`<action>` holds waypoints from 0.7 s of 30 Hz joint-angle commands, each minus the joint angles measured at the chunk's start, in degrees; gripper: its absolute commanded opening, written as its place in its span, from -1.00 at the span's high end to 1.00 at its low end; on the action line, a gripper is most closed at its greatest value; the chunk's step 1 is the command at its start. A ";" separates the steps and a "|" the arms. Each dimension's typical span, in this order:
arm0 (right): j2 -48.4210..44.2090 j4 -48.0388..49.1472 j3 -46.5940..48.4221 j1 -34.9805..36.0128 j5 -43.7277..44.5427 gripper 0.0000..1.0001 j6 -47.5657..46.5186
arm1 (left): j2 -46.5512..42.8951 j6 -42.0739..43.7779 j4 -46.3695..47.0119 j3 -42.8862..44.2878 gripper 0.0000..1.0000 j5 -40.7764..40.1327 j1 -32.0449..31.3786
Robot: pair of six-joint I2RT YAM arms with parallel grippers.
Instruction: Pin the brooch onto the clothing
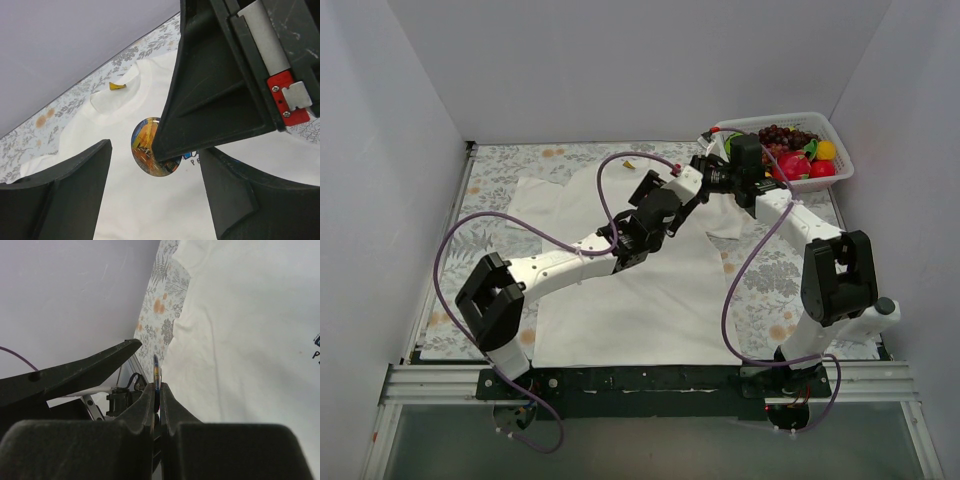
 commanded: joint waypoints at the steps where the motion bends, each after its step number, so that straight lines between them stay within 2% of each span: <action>1: 0.47 -0.04 0.55 -0.16 -2.05 0.97 -0.37 | 0.52 2.84 4.21 -0.87 -0.37 -3.28 -0.10; 7: 0.11 0.14 -0.06 -0.16 -2.84 0.97 -0.63 | 2.98 3.55 4.30 0.45 -0.15 -3.02 -0.10; 10: 0.11 0.22 -0.50 -0.07 -3.46 0.97 -0.72 | 3.59 3.90 4.74 0.80 0.23 -2.84 -0.10; 11: 0.11 0.31 -0.68 -0.07 -3.55 0.97 -0.81 | 3.60 3.90 4.83 0.89 0.49 -2.84 -0.10; 12: 0.03 0.14 -0.85 -0.07 -3.64 0.97 -0.89 | 3.77 3.90 4.83 0.89 0.66 -3.10 -0.10; 15: 0.11 0.05 -1.03 -0.15 -3.99 0.94 -1.33 | 3.42 4.25 6.06 0.63 1.00 -3.72 -0.10; 17: 0.11 0.05 -1.20 -0.07 -4.25 0.86 -1.77 | 2.64 4.43 7.03 -0.08 1.00 -3.63 -0.10; 21: -0.15 1.19 -1.29 -0.07 -4.78 0.50 -2.12 | 0.71 2.94 6.77 -1.04 1.00 -2.32 -0.10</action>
